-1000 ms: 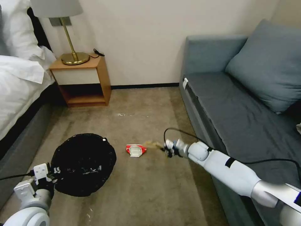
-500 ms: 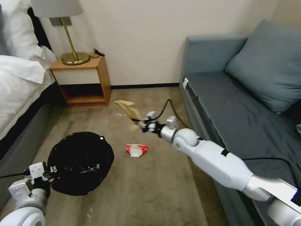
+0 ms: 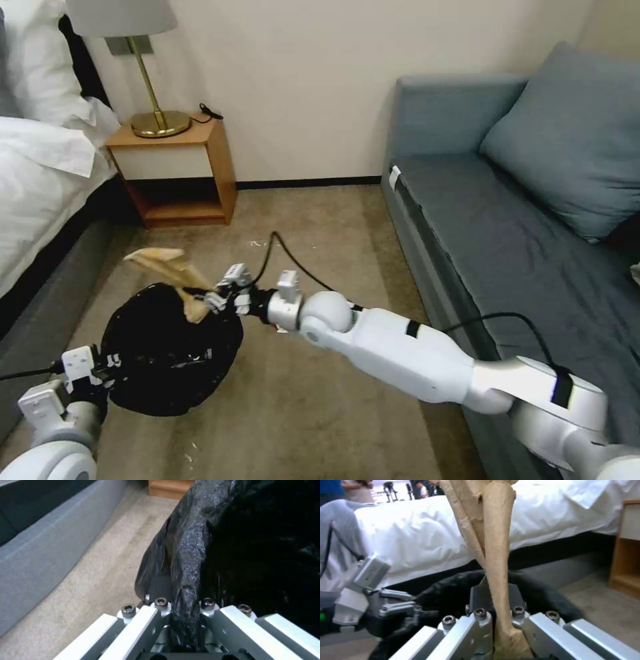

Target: Pick up the trash bin, then pick up the garbage on the floor and place it into the trash bin.

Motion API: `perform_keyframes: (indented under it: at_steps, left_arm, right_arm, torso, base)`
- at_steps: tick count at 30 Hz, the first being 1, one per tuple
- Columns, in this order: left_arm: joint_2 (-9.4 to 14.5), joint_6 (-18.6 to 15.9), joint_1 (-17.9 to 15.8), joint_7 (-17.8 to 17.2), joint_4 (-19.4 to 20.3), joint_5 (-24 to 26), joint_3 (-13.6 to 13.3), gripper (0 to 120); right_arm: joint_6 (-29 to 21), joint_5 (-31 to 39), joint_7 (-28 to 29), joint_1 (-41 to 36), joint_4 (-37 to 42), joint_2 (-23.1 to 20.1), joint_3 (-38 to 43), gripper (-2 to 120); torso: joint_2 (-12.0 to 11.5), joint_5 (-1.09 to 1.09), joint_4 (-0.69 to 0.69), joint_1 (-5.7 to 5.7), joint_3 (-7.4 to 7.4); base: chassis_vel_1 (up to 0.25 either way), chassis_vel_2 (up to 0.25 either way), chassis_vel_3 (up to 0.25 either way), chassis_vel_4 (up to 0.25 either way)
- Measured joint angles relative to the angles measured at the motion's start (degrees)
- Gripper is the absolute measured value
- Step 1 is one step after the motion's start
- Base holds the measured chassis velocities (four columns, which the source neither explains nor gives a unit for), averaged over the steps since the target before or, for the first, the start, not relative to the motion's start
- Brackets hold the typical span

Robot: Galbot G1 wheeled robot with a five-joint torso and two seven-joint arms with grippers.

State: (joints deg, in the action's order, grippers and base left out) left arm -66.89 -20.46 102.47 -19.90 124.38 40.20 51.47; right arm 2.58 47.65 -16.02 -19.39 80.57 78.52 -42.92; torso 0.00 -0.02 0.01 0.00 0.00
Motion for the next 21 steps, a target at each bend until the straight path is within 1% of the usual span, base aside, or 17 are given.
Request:
perform_keyframes:
  at_steps: [1, 5, 9, 17, 18, 19, 21]
  left_arm:
    - [0.0, 0.0, 0.0, 0.0, 0.0, 0.0, 0.0, 3]
    - [-0.2, 0.0, 0.2, 0.0, 0.8, -0.1, 0.1, 3]
    - [-0.3, 0.0, 0.3, 0.0, 1.0, -0.1, 0.2, 3]
    - [-0.1, -0.1, 0.4, 0.0, 1.1, -0.1, 0.2, 3]
    - [-0.1, -0.1, 0.4, 0.0, 1.1, -0.1, 0.2, 3]
    - [-0.1, -0.1, 0.4, 0.0, 1.1, -0.1, 0.2, 3]
    - [0.0, -0.2, 0.2, 0.0, 1.1, -0.1, 0.2, 3]
  right_arm:
    - [0.0, 0.0, 0.0, 0.0, 0.0, 0.0, 0.0, 0]
    - [-0.2, -2.4, 0.3, -1.4, -2.3, 2.6, -2.0, 0]
    - [0.3, -4.4, 0.0, -2.4, -4.3, 3.5, -3.0, 0]
    - [1.7, -6.8, -0.3, -3.1, -5.9, 3.1, -3.0, 1]
    - [2.0, -7.1, -0.3, -3.1, -5.9, 2.8, -3.0, 4]
    - [2.0, -7.1, -0.3, -3.1, -5.9, 2.8, -3.0, 4]
    - [3.2, -7.9, -0.4, -3.1, -5.9, 2.2, -2.8, 14]
  torso:
    - [0.0, 0.0, 0.0, 0.0, 0.0]
    - [0.0, 0.01, -0.01, 0.0, 0.0]
    - [0.0, 0.01, -0.01, 0.0, 0.0]
    - [0.0, 0.01, -0.01, 0.0, 0.0]
    - [0.0, 0.01, -0.01, 0.0, 0.0]
    - [0.0, 0.01, -0.01, 0.0, 0.0]
    - [0.0, 0.01, -0.01, 0.0, 0.0]
  base:
    - [0.0, 0.0, 0.0, 0.0]
    - [0.0, 0.0, 0.0, 0.0]
    - [0.0, 0.0, 0.0, 0.0]
    - [0.0, 0.0, 0.0, 0.0]
    - [0.0, 0.0, 0.0, 0.0]
    - [0.0, 0.0, 0.0, 0.0]
    - [0.0, 0.0, 0.0, 0.0]
